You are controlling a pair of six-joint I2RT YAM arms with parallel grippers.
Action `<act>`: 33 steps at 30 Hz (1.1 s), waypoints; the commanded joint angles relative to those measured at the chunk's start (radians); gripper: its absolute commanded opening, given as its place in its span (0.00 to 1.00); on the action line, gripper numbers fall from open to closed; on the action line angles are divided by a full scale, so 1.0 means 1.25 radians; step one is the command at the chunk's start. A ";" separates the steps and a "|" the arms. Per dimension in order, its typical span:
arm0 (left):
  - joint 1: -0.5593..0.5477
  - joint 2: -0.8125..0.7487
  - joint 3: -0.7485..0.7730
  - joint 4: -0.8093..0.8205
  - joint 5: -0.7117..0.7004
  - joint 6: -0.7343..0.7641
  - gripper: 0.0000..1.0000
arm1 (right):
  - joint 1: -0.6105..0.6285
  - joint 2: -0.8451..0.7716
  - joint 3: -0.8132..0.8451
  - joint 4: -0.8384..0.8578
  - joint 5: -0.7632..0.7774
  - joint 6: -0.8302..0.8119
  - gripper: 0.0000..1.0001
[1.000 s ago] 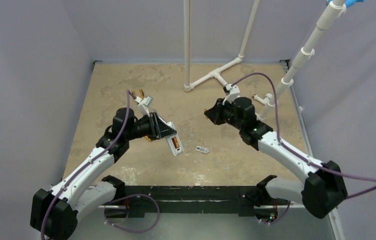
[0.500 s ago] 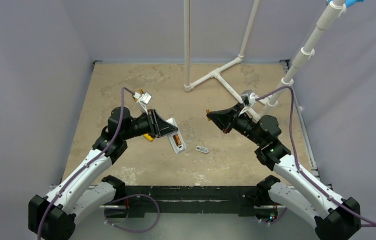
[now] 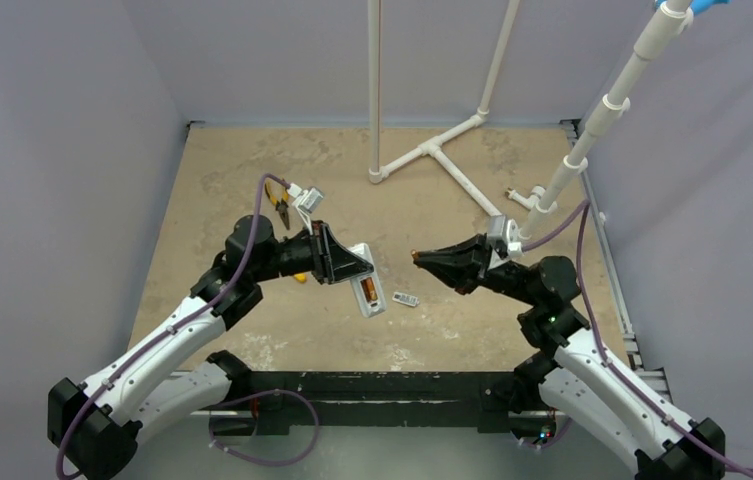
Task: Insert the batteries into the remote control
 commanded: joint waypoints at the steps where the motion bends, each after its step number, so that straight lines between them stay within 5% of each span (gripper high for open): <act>1: -0.010 -0.007 0.038 0.052 -0.013 0.021 0.00 | 0.004 -0.044 -0.062 0.169 -0.075 -0.098 0.00; 8: -0.040 -0.046 0.009 0.176 0.019 0.038 0.00 | 0.003 -0.076 -0.090 0.206 -0.209 -0.157 0.00; 24: -0.071 -0.153 -0.053 0.371 0.111 0.108 0.00 | 0.004 -0.072 -0.079 0.172 -0.161 -0.157 0.00; 29: -0.073 -0.154 -0.052 0.376 0.129 0.118 0.00 | 0.004 -0.062 -0.080 0.123 -0.051 -0.152 0.00; 33: -0.072 -0.145 -0.041 0.325 0.094 0.132 0.00 | 0.003 0.005 -0.072 0.048 0.198 -0.073 0.00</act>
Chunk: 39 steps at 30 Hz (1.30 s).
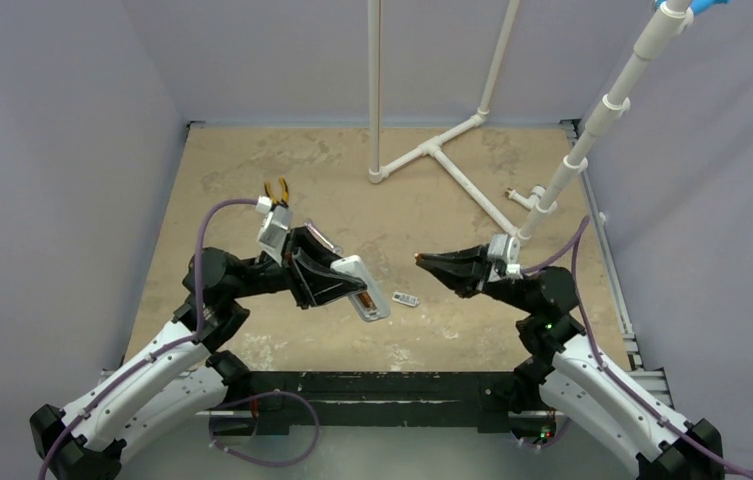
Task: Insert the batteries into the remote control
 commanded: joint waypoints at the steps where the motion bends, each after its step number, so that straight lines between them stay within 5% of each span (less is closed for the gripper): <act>1: -0.003 0.008 0.013 -0.001 -0.016 0.039 0.00 | 0.002 0.079 0.029 -0.099 0.332 0.109 0.00; 6: -0.003 0.013 0.034 -0.078 -0.064 0.043 0.00 | 0.002 0.161 0.067 -0.231 0.607 0.333 0.00; 8: -0.003 0.010 0.045 -0.129 -0.101 0.051 0.00 | 0.001 0.164 0.075 -0.283 0.714 0.528 0.00; 15: -0.003 0.014 0.076 -0.250 -0.166 0.060 0.00 | 0.001 0.195 0.209 -0.762 0.786 1.079 0.00; 19: -0.003 0.007 0.071 -0.253 -0.171 0.053 0.00 | 0.001 0.176 0.178 -0.810 0.759 1.207 0.00; 27: -0.003 -0.013 0.066 -0.271 -0.188 0.057 0.00 | 0.002 0.149 0.167 -0.904 0.804 1.276 0.00; 34: -0.003 0.002 0.053 -0.243 -0.197 0.044 0.00 | 0.001 0.195 0.138 -0.956 0.897 1.034 0.00; 39: -0.003 0.019 0.044 -0.216 -0.192 0.023 0.00 | 0.004 0.249 0.025 -0.802 0.839 1.000 0.00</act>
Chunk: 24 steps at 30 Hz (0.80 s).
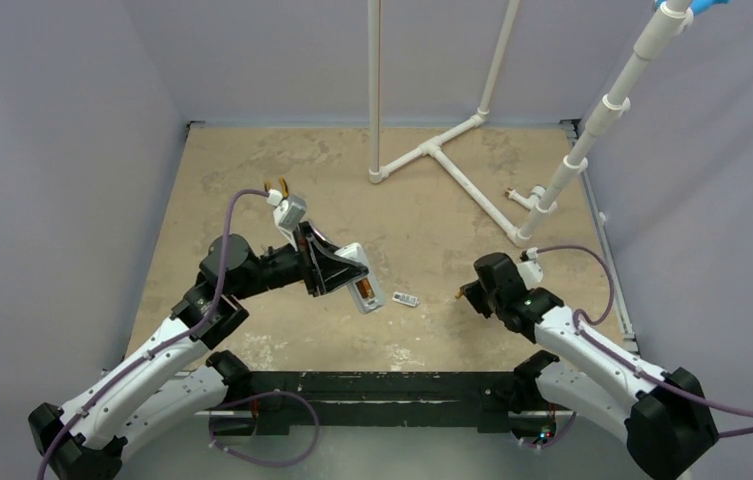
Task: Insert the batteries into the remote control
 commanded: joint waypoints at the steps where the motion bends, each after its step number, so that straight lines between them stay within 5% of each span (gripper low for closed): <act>1: -0.003 0.008 0.002 0.061 -0.004 -0.017 0.00 | 0.007 0.053 -0.072 0.112 -0.006 -0.066 0.00; 12: -0.003 -0.008 -0.004 0.035 -0.019 -0.018 0.00 | 0.100 0.297 0.054 0.202 0.059 -0.020 0.02; 15: -0.003 -0.016 -0.005 0.025 -0.030 -0.014 0.00 | 0.100 0.350 0.059 0.242 0.037 0.018 0.13; 21: -0.003 -0.028 -0.015 0.022 -0.043 -0.016 0.00 | 0.101 0.376 0.071 0.237 0.022 0.015 0.57; 24: -0.003 -0.024 -0.015 0.021 -0.044 -0.015 0.00 | 0.101 0.347 0.073 0.229 0.025 -0.021 0.65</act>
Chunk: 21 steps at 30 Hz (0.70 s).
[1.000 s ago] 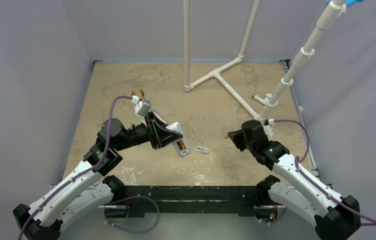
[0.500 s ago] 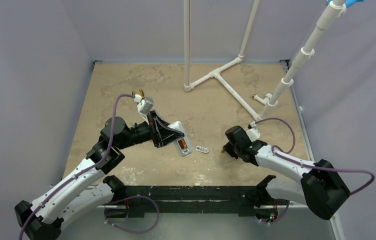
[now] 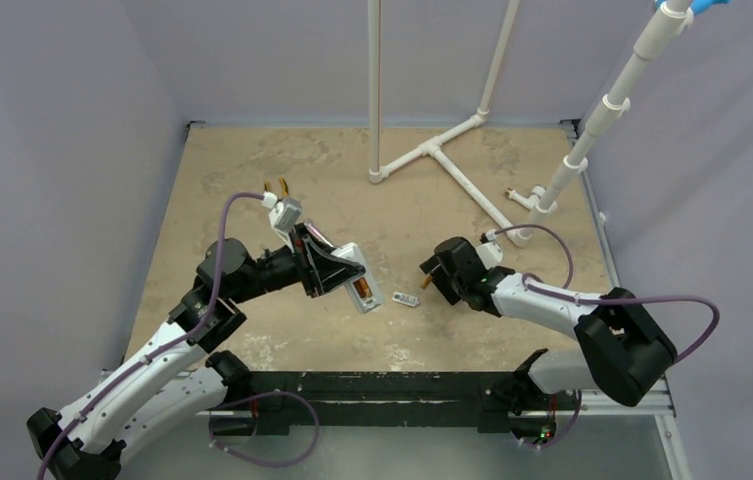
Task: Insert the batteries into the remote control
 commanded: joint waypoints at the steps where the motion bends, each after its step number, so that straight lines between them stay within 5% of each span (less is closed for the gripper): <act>1: -0.003 -0.004 0.000 0.024 -0.014 -0.001 0.00 | 0.003 -0.032 0.006 -0.026 0.007 -0.072 0.65; 4: -0.003 -0.005 0.001 0.022 -0.014 -0.001 0.00 | -0.018 -0.081 0.012 0.052 -0.001 -0.307 0.78; 8: -0.003 -0.018 0.001 -0.003 -0.032 0.009 0.00 | -0.112 -0.143 0.011 0.224 -0.280 -0.692 0.81; 10: -0.002 -0.028 0.004 -0.031 -0.052 0.013 0.00 | -0.130 -0.131 0.063 0.167 -0.341 -0.909 0.77; 12: -0.002 -0.035 0.012 -0.060 -0.056 0.022 0.00 | -0.130 -0.121 0.113 0.082 -0.331 -0.943 0.75; 13: -0.002 -0.040 0.017 -0.093 -0.058 0.025 0.00 | -0.129 -0.123 0.119 0.070 -0.336 -1.141 0.70; 19: -0.002 -0.068 0.027 -0.150 -0.066 0.033 0.00 | -0.131 -0.137 0.090 0.080 -0.591 -1.586 0.76; 21: -0.002 -0.077 0.035 -0.178 -0.075 0.041 0.00 | -0.138 -0.116 0.113 0.053 -0.641 -1.643 0.75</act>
